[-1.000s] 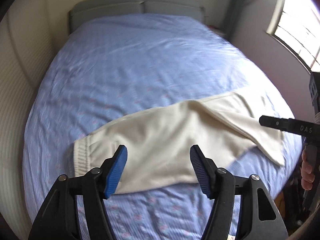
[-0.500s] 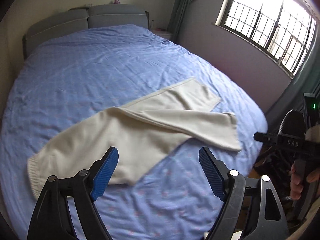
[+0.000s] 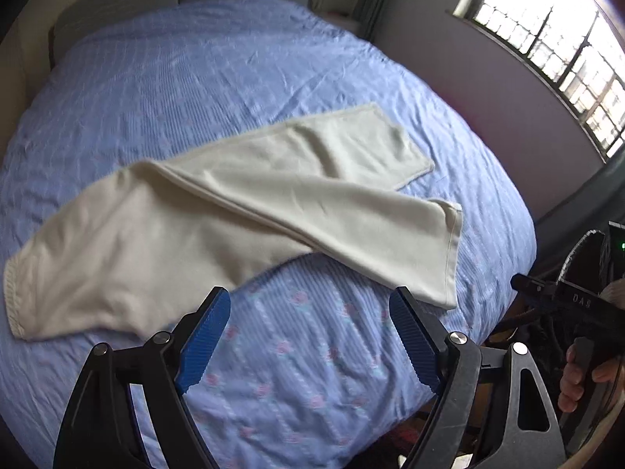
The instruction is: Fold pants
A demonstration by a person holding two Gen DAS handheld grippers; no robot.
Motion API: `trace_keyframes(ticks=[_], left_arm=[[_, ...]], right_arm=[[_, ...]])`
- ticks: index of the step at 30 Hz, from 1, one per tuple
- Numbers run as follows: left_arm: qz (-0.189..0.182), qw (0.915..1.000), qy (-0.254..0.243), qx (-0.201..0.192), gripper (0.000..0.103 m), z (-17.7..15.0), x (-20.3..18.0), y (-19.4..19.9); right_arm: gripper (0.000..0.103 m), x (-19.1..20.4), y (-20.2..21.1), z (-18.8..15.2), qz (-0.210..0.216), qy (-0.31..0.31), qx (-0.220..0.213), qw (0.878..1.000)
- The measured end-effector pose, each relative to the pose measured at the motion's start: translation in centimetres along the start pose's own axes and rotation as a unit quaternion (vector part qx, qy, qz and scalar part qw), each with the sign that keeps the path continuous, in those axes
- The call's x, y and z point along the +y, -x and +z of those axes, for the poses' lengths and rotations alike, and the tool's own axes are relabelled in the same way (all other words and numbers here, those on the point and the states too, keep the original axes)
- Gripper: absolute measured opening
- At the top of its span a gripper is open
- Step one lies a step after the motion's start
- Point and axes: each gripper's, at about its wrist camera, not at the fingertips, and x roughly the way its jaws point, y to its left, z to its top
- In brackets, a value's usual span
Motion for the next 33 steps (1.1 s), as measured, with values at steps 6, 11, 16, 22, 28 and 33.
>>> trace_keyframes(ticks=[6,11,16,22,28,33], left_arm=[[0.033,0.9985,0.025,0.036,0.083,1.2,-2.8,-5.5],[0.037,0.9971,0.043,0.051,0.082,3.5,-2.8,-9.2],[0.028,0.9937,0.081,0.072,0.077,5.4,-0.7,-13.5],[0.035,0.9878,0.102,0.112,0.072,5.9,1.9,-18.6],[0.033,0.9805,0.128,0.145,0.060,6.0,3.8,-21.9],[0.015,0.9837,0.111,0.141,0.019,6.8,3.1,-21.3]], right_arm=[[0.060,-4.8,-4.9,1.4,0.017,-0.024,0.073,0.997],[0.060,-6.4,-8.4,1.7,0.029,-0.056,0.102,0.993],[0.060,-7.0,-11.6,2.2,0.027,-0.079,0.110,0.990],[0.060,-7.3,-15.0,1.9,0.020,-0.116,0.107,0.987],[0.059,-7.2,-17.3,1.6,-0.002,-0.138,0.110,0.984],[0.011,-7.0,-17.0,3.0,0.008,-0.134,0.124,0.983]])
